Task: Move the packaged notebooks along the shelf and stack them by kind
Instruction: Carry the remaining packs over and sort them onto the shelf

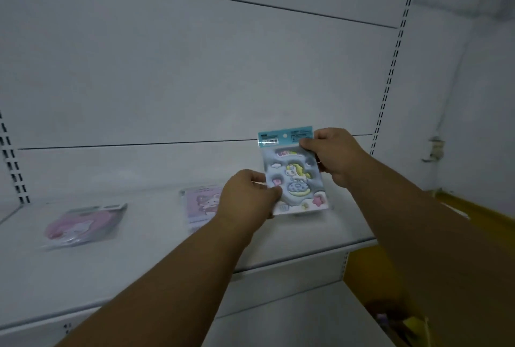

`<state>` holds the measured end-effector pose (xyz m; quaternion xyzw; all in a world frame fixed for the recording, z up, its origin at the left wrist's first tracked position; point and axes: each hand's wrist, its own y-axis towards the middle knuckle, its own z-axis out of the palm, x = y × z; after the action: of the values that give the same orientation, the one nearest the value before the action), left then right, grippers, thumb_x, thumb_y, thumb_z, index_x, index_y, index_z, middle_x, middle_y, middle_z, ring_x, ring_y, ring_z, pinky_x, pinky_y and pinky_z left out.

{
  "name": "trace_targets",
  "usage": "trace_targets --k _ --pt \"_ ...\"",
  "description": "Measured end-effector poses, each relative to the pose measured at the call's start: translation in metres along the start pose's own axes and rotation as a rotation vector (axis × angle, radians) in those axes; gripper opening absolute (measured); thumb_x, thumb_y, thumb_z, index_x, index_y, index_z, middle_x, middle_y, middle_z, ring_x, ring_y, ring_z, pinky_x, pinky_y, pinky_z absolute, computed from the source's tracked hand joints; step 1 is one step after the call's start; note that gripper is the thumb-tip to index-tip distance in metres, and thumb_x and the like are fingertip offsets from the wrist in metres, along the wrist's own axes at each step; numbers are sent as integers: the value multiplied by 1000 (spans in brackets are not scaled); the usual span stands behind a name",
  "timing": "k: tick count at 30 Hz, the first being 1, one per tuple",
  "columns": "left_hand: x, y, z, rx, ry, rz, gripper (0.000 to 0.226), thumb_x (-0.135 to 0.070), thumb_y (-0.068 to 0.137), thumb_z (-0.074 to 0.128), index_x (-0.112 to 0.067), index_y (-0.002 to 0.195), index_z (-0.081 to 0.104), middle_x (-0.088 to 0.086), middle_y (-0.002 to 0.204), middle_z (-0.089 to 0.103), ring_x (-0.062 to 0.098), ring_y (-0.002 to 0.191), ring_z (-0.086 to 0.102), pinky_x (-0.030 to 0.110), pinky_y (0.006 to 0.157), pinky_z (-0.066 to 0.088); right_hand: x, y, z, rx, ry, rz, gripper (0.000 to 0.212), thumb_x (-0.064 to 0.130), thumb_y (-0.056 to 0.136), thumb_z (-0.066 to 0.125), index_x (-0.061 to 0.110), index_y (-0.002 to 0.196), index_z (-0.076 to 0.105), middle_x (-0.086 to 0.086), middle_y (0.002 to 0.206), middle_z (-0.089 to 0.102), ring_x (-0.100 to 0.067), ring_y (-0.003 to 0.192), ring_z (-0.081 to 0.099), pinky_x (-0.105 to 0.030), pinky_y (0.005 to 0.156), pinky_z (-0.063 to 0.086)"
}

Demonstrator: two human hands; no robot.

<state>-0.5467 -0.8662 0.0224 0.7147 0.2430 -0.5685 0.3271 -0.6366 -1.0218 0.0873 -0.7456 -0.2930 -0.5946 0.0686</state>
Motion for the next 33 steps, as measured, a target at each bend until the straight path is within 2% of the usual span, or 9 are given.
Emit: trace_targets --k 2,5,7,12,15,18,22,28,33 --pt "2 9 19 -28 104 20 20 -19 78 77 -18 88 60 4 79 72 15 60 72 39 57 62 -12 19 -12 0 -66 11 19 17 87 67 9 70 61 -15 81 72 -22 55 68 -27 48 52" --pt "4 26 45 -54 250 3 22 -25 75 80 -18 83 60 2 72 73 12 53 71 38 56 62 -31 50 -21 15 -220 31 13 19 82 70 7 82 66 -15 83 72 -27 66 72 -39 60 61" --pt "6 39 59 -58 331 -34 23 -27 73 81 -17 79 61 1 66 72 14 51 70 39 57 62 -45 71 -24 45 -366 24 21 21 81 70 3 90 67 -16 84 71 -29 71 72 -43 66 62" --pt "14 62 76 -104 555 -107 21 -32 73 80 -17 69 68 0 61 72 14 48 69 31 55 61 -77 104 -12 187 -431 62 24 18 81 70 -1 94 63 -17 80 68 -29 63 71 -38 56 61" --pt "20 69 79 -153 690 -129 22 -34 71 79 -14 76 72 3 66 73 15 55 69 23 53 57 -88 114 -3 249 -666 -53 27 24 78 73 0 88 63 -12 75 66 -24 56 63 -28 46 51" --pt "21 70 80 -202 797 -145 27 -38 69 79 -14 81 71 3 75 72 15 67 68 20 53 51 -97 113 2 219 -893 -231 30 27 77 72 7 90 53 -13 98 65 -23 75 57 -26 56 42" --pt "13 63 71 -313 905 -43 32 -48 75 72 -19 89 67 -6 77 62 8 69 58 21 51 38 -85 99 7 141 -758 -518 43 36 82 67 15 116 51 -10 112 57 -25 93 59 -31 74 47" --pt "-9 17 -14 -423 943 43 33 -47 86 62 -25 110 65 -9 94 65 8 81 57 23 71 43 1 33 60 178 -516 -883 35 39 84 64 25 112 52 2 103 55 -15 85 57 -29 70 48" --pt "-5 -82 -144 -617 1036 22 32 -49 86 60 -27 110 65 -11 97 61 5 81 55 22 71 42 67 -63 153 280 -430 -1052 34 40 85 61 23 113 52 0 105 55 -17 93 55 -32 75 50"
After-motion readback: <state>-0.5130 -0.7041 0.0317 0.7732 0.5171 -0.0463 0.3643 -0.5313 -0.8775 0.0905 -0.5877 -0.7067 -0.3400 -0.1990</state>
